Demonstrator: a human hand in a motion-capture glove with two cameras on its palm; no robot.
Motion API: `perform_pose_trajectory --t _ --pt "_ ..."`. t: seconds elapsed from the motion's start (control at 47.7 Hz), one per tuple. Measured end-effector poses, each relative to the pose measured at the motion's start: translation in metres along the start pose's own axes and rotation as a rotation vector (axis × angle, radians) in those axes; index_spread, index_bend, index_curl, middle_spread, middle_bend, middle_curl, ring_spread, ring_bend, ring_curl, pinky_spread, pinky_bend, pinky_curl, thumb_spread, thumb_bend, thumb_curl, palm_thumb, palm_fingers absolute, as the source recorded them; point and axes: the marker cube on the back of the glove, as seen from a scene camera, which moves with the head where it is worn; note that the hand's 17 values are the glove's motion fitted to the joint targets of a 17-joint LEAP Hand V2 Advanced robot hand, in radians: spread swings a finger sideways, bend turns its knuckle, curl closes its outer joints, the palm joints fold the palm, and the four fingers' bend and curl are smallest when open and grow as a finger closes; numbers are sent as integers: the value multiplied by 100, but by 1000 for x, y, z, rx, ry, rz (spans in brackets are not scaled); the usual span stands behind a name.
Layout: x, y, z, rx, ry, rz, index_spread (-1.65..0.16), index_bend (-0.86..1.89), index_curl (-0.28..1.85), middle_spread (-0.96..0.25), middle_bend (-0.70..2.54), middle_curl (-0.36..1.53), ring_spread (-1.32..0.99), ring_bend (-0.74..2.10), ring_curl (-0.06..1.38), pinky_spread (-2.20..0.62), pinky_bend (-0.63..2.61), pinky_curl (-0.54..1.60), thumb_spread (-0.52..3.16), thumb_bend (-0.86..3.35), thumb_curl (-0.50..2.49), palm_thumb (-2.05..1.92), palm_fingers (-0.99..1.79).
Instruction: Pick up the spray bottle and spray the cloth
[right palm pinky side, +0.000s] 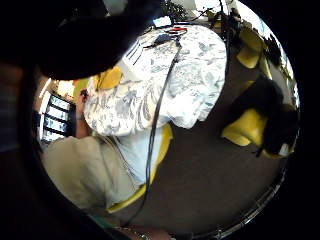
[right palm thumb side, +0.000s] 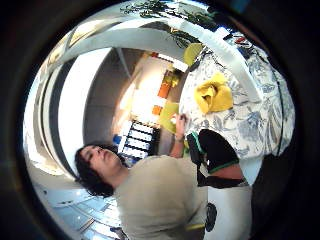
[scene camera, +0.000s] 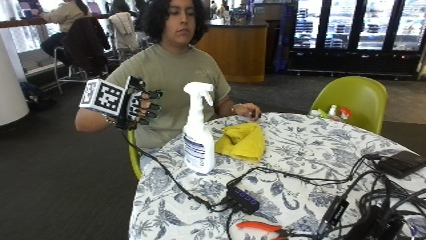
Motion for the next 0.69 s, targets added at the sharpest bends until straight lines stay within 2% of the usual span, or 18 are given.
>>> perform_pose_trajectory --t 0.21,0.293,0.356,0.419,0.461,0.482,0.692 --pt "16 -48 21 12 -147 44 -40 12 17 -5 22 29 -8 48 28 17 42 30 102 9 31 71 36" --pt "19 -64 27 80 -178 50 -39 11 17 -4 20 29 -7 48 28 19 47 32 102 8 33 75 39" --pt "21 -77 28 144 -205 52 -37 10 17 -3 19 29 -7 52 29 16 55 33 102 8 35 78 58" --pt "22 -91 28 232 -235 64 -32 13 17 -8 29 33 -12 64 31 -6 63 34 97 12 39 90 114" --pt "23 -100 29 284 -244 69 -31 14 19 -9 31 36 -14 67 34 -11 67 36 91 11 42 93 119" --pt "23 -103 29 299 -243 66 -32 20 22 -11 35 38 -15 69 36 -11 73 40 86 14 44 99 132" --pt "21 -121 36 324 -239 10 -30 48 38 -19 59 53 -20 89 51 -13 91 56 66 15 56 110 131"
